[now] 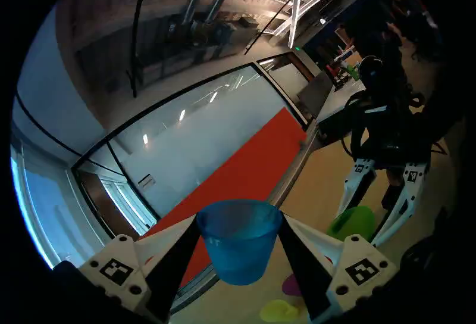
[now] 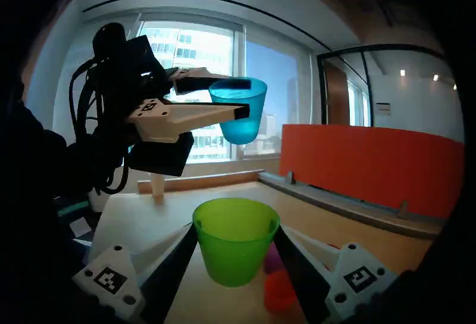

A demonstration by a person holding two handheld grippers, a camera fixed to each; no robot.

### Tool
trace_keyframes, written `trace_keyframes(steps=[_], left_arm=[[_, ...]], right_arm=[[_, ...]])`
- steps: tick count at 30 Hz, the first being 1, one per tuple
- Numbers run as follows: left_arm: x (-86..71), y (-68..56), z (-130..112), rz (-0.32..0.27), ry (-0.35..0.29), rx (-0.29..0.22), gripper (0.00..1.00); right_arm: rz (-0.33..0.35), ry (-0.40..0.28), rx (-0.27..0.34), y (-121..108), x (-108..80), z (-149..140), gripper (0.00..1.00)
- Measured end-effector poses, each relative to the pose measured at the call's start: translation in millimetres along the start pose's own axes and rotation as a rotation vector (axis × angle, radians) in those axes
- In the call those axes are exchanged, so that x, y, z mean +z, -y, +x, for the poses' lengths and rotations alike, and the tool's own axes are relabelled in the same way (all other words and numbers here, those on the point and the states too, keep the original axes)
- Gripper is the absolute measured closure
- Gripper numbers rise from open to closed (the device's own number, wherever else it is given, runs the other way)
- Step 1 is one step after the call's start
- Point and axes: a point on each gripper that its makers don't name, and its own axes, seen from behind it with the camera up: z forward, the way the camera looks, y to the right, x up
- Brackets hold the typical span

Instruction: Pour water

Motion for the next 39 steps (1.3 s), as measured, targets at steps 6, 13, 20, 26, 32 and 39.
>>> trace_keyframes(steps=[6,13,20,26,32,39], left_arm=[[0.0,-0.9,3.7,0.006,0.000,0.052,0.12],[0.2,-1.8,8.9,0.014,-0.003,0.124,0.12],[4.1,-2.1,12.9,0.016,-0.009,0.174,0.12],[5.7,-2.5,14.2,0.018,-0.009,0.221,0.12],[6.4,-2.3,16.2,0.021,-0.009,0.255,0.12],[7.4,-3.8,19.2,0.026,-0.009,0.297,0.12]], right_arm=[[0.006,-0.002,0.002,1.4,1.9,-0.1,0.09],[0.008,0.001,-0.005,2.8,2.7,0.2,0.10],[0.014,-0.001,-0.007,4.3,2.9,0.8,0.10],[0.015,0.001,-0.009,4.2,2.9,0.8,0.10],[0.017,0.000,-0.010,4.2,4.2,1.1,0.10],[0.020,0.001,-0.012,4.5,6.1,0.6,0.10]])
